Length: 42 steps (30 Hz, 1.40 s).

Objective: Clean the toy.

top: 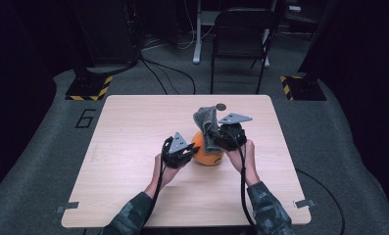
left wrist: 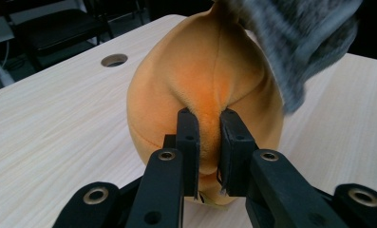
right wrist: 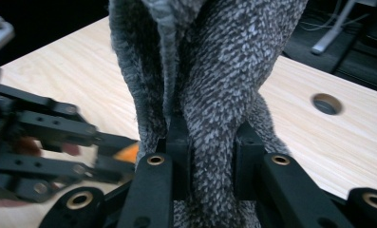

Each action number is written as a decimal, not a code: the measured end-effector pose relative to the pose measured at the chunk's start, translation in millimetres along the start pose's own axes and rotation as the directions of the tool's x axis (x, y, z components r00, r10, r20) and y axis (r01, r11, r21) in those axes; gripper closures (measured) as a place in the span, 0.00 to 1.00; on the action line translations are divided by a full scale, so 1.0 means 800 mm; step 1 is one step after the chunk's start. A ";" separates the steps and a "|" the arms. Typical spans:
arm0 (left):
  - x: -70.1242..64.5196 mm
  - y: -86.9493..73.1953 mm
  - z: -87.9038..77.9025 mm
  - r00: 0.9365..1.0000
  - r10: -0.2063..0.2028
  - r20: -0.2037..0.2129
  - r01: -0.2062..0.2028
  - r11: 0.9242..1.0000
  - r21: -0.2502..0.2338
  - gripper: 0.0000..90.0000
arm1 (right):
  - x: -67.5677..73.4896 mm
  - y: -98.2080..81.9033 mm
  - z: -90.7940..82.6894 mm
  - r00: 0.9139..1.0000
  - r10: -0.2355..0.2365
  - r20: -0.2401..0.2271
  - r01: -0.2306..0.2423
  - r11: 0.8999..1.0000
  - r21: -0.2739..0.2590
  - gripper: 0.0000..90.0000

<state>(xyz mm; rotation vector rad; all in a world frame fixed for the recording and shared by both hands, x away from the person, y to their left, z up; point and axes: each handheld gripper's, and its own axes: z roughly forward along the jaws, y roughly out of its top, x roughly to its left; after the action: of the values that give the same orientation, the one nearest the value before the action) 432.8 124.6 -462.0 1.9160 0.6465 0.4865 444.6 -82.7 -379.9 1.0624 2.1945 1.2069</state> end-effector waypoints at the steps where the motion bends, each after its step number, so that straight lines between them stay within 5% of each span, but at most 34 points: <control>1: -0.001 0.000 0.000 1.000 0.015 -0.005 -0.015 1.000 -0.003 0.89 | 0.003 0.000 0.003 1.000 0.000 -0.010 0.000 1.000 0.001 0.82; 6: -0.008 0.001 0.003 1.000 0.029 -0.002 -0.029 0.999 0.015 0.89 | 0.017 -0.013 0.035 0.999 -0.025 -0.024 0.027 0.997 0.070 0.82; 11: 0.000 -0.004 0.004 0.999 -0.040 -0.008 0.040 0.999 0.012 0.90 | 0.019 -0.022 0.045 0.994 -0.100 0.033 0.097 0.993 0.071 0.84; 18: 0.005 -0.006 0.004 0.998 -0.062 -0.011 0.062 0.998 0.014 0.90 | -0.004 -0.029 0.036 0.995 -0.067 0.077 0.061 0.996 0.071 0.85; 20: 0.007 -0.007 0.003 0.997 -0.076 -0.008 0.076 0.997 0.015 0.90 | -0.010 -0.030 0.033 0.989 -0.068 0.135 0.060 0.996 0.068 0.85; 24: 0.010 -0.008 0.003 0.995 -0.096 -0.030 0.097 0.995 0.009 0.90 | -0.017 -0.030 0.027 0.983 -0.061 0.173 0.052 0.997 0.054 0.84; 30: 0.021 -0.012 0.000 0.989 -0.139 -0.056 0.140 0.990 0.012 0.89 | -0.047 -0.033 0.004 0.978 0.034 0.205 -0.035 0.999 -0.003 0.82; 36: 0.027 -0.013 -0.001 0.984 -0.156 -0.086 0.158 0.987 0.023 0.88 | -0.082 -0.055 -0.008 0.964 0.109 0.242 -0.120 0.992 0.029 0.81; 42: 0.043 -0.021 -0.001 0.963 -0.237 -0.130 0.244 0.969 0.036 0.86 | -0.120 -0.095 0.008 0.940 0.189 0.283 -0.229 0.967 0.113 0.80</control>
<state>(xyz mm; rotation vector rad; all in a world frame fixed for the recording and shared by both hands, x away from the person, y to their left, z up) 455.3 152.9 -475.0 1.8346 0.9692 0.4399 476.1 -179.6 -447.6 1.4604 2.0186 0.9286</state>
